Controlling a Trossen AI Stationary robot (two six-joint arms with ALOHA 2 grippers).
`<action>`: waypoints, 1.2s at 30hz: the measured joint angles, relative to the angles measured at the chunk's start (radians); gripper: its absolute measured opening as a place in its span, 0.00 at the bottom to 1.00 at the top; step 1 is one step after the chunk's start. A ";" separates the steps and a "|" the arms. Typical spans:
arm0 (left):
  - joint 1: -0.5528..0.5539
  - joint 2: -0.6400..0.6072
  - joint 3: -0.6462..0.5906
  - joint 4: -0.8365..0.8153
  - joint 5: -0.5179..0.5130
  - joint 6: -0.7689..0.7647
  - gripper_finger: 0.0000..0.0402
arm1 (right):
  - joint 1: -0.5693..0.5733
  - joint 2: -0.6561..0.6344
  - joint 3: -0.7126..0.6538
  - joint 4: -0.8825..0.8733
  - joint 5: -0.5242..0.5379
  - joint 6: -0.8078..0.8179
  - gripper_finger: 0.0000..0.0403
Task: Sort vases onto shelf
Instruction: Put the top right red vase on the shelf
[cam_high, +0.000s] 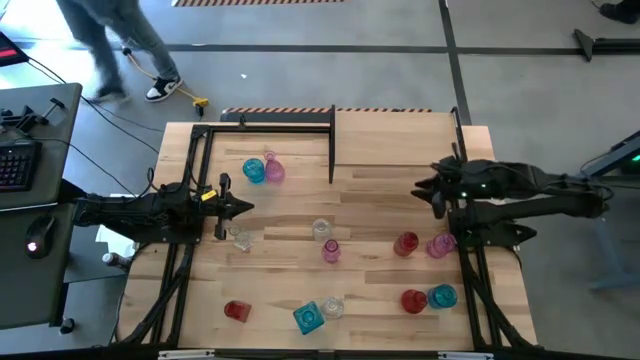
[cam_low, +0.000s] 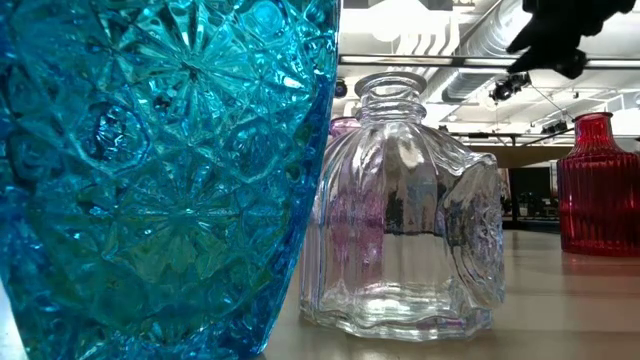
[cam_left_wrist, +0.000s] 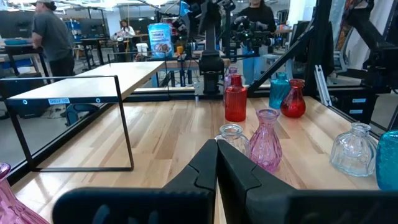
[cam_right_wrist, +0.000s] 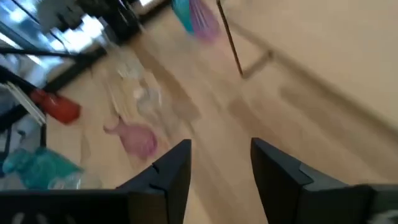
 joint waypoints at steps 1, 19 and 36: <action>0.000 0.000 0.000 0.000 0.000 0.000 0.00 | 0.000 0.028 0.024 -0.042 -0.012 0.033 0.36; 0.000 0.000 0.000 0.000 0.000 0.000 0.00 | 0.063 0.305 0.109 -0.271 -0.310 0.447 0.36; 0.000 0.000 0.000 0.000 0.000 0.000 0.00 | 0.258 0.410 0.109 -0.274 -0.209 0.635 0.36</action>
